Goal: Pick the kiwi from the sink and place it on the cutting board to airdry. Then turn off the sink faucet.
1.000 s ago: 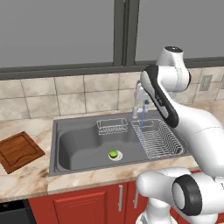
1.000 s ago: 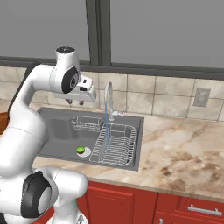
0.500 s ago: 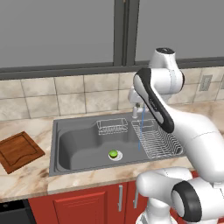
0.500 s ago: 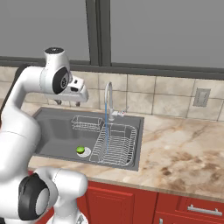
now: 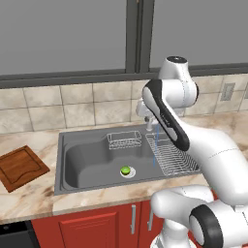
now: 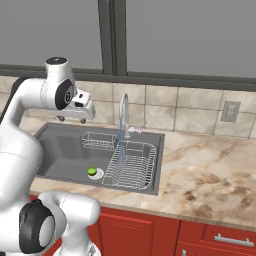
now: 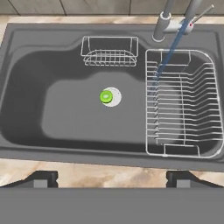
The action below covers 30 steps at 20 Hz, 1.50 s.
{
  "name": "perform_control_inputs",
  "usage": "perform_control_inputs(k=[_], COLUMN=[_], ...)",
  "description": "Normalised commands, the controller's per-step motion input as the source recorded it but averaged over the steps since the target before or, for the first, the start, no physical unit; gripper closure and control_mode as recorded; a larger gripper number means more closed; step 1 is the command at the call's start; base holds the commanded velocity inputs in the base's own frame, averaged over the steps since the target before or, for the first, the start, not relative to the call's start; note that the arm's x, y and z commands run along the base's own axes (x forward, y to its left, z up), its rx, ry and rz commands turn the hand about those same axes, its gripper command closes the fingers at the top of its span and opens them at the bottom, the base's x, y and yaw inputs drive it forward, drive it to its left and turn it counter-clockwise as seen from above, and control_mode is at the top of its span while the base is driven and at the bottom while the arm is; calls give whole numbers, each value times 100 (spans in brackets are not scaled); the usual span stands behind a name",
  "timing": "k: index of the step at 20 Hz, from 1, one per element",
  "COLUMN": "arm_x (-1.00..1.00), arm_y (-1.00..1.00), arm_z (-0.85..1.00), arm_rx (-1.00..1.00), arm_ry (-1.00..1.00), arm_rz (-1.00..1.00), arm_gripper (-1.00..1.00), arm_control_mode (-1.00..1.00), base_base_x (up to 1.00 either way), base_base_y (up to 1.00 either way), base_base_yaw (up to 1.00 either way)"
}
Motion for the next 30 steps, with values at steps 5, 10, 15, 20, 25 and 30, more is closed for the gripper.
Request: perform_control_inputs(k=[5,10,15,20,25,30], arm_x=[0,1,10,6,6,3], arm_y=[6,10,21,17,10,6], arm_z=[-40,-34,-22,-29,-34,-36], arm_rx=[2,1,0,0,0,0], arm_ry=[0,0,0,0,1,1], arm_rz=[0,0,0,0,0,0], arm_gripper=[-100,-100,-100,-100,-100,-100], arm_control_mode=[-100,-100,-100,-100,-100,-100], base_base_x=[0,0,0,0,0,0], base_base_y=[0,0,0,0,0,0], base_base_yaw=[0,0,0,0,0,0])
